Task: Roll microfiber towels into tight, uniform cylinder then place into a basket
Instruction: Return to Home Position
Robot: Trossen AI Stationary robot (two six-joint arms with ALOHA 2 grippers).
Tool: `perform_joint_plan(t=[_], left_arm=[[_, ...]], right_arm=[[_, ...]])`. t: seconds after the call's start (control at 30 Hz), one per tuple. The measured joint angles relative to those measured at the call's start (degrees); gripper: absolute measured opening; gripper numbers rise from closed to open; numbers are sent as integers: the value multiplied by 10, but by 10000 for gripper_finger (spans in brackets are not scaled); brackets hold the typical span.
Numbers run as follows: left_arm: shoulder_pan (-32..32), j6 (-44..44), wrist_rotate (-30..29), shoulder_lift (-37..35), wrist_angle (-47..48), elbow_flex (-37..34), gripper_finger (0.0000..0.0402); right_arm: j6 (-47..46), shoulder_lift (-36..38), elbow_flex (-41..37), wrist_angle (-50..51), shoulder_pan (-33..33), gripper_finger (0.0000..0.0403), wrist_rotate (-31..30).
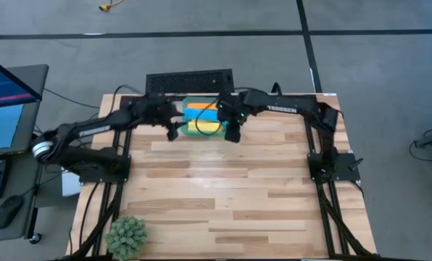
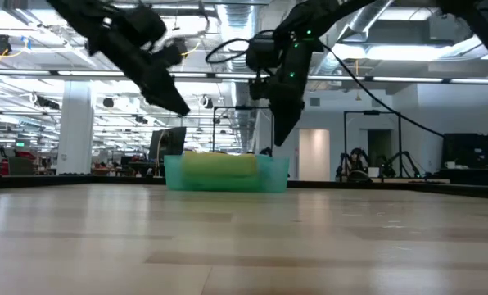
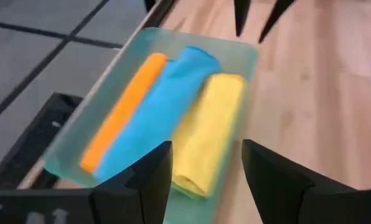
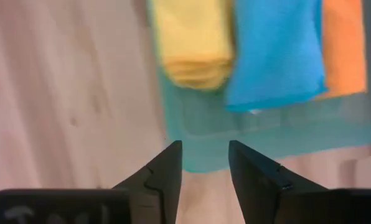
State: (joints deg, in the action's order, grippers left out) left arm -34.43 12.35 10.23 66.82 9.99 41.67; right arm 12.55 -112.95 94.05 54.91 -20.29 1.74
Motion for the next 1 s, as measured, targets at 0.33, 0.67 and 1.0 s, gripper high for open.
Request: perform_joint_plan(t=[0.33, 0.67, 1.0], left_arm=[[96, -84, 0, -238, -47, -166, 183], [199, -127, 0, -428, -41, -257, 133], [267, -131, 0, -568, -32, -321, 30]], right_arm=[[-48, 205, -212, -161, 66, 141, -1], [-76, 378, -426, -372, 126, 139, -2], [-116, 496, -570, -489, 151, 138, -3]])
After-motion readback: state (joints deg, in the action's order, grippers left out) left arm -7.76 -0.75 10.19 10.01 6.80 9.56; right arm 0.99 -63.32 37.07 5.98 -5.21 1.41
